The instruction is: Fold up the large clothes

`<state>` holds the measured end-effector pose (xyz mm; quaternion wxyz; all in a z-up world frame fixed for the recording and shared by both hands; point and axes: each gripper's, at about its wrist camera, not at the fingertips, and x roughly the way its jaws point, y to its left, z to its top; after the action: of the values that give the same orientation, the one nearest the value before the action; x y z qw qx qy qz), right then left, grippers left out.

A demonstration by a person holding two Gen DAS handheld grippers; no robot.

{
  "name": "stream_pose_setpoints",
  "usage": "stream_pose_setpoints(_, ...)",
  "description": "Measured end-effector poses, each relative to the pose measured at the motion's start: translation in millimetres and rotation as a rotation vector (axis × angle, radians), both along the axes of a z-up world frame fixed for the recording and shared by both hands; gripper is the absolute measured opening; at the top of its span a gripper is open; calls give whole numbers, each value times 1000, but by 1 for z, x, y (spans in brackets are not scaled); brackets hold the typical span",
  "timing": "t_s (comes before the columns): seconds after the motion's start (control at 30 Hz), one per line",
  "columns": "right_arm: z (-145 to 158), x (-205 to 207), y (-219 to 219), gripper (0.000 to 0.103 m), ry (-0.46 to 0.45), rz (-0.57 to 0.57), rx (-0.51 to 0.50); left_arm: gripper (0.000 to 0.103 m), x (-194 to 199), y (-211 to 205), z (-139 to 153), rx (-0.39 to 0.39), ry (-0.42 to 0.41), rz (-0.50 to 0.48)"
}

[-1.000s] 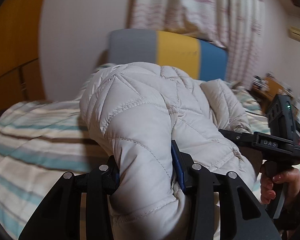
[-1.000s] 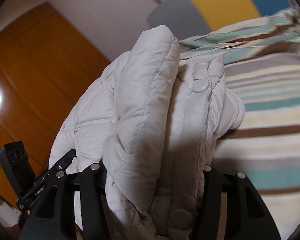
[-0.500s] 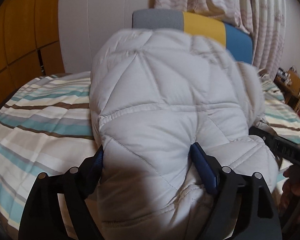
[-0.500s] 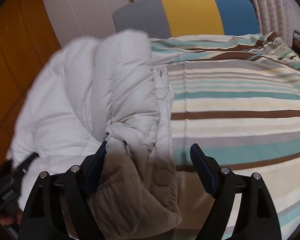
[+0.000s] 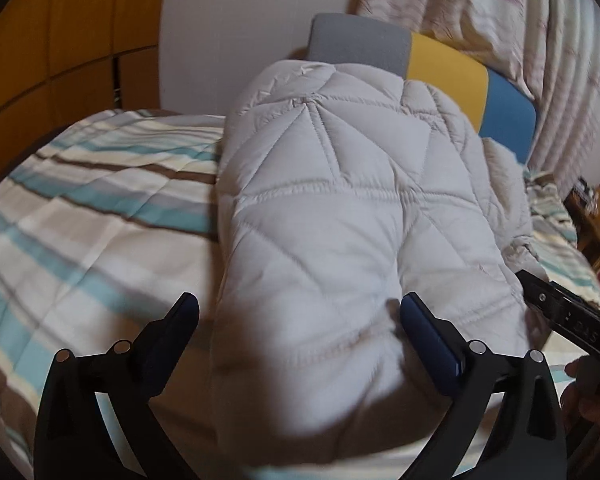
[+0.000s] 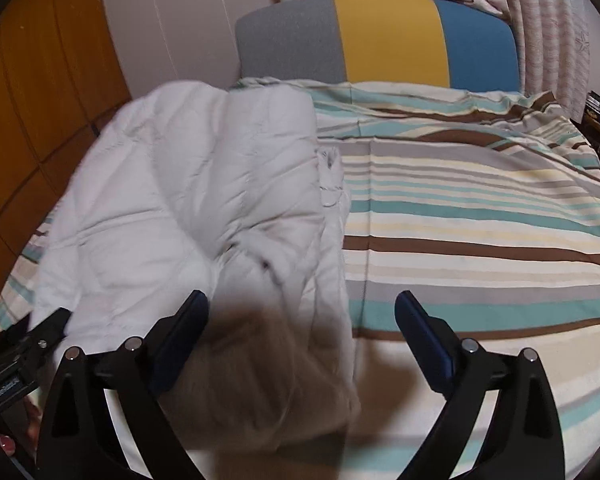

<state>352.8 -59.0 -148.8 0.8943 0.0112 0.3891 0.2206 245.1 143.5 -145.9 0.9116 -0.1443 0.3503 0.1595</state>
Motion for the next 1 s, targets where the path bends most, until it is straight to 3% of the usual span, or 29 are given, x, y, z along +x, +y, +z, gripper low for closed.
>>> stream_pose_setpoints(0.33, 46, -74, 3, 101, -124, 99, -39, 100, -62, -22, 29, 69, -32, 86)
stream_pose_setpoints(0.7, 67, -135, -16, 101, -135, 125, -2, 100, -123, -61, 61, 213, -81, 83)
stream_pose_setpoints(1.0, 86, -178, -31, 101, -207, 135, 2, 100, -156, -71, 82, 220, -130, 117)
